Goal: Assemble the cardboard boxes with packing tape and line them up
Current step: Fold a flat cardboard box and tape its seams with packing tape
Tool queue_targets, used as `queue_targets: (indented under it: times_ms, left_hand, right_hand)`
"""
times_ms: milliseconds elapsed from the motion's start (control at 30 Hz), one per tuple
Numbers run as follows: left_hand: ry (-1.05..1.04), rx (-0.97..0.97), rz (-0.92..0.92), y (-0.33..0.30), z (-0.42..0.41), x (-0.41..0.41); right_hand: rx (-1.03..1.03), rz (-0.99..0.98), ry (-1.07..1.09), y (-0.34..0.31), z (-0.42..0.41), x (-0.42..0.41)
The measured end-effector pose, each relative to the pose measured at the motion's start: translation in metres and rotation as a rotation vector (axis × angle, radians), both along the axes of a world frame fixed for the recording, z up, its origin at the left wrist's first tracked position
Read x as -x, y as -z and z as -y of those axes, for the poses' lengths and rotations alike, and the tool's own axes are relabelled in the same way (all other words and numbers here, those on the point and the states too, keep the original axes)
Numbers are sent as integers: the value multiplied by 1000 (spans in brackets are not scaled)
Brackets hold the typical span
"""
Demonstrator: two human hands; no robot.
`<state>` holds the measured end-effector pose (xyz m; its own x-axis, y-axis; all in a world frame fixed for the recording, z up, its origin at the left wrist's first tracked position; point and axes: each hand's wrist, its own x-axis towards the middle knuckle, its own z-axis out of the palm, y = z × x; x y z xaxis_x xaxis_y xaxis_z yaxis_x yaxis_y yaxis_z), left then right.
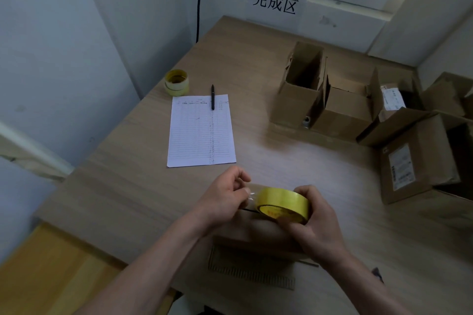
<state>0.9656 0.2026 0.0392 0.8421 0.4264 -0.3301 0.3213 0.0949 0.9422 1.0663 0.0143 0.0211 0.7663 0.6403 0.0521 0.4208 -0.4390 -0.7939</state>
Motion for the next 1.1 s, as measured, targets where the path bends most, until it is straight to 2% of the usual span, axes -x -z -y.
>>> queue_targets:
  times_ms: [267, 400, 533, 633, 767, 1000, 1100]
  left_hand:
    - [-81, -287, -23, 6, -8, 19]
    - [-172, -248, -78, 11, -18, 33]
    - [-208, -140, -33, 8, -21, 40]
    - [-231, -203, -3, 3, -27, 48]
    - [-283, -226, -33, 11, -37, 51]
    - [-222, -235, -105, 44, -41, 46]
    - [-202, -316, -144, 61, -31, 44]
  right_hand:
    - [-113, 87, 260, 15, -13, 13]
    - [-91, 136, 155, 20, -17, 15]
    - [-123, 121, 44, 22, -20, 18]
    - [-181, 140, 38, 18, -21, 22]
    - [-161, 242, 42, 20, -26, 24]
    - [-141, 308, -10, 19, -31, 24]
    - [-100, 347, -71, 20, -32, 25]
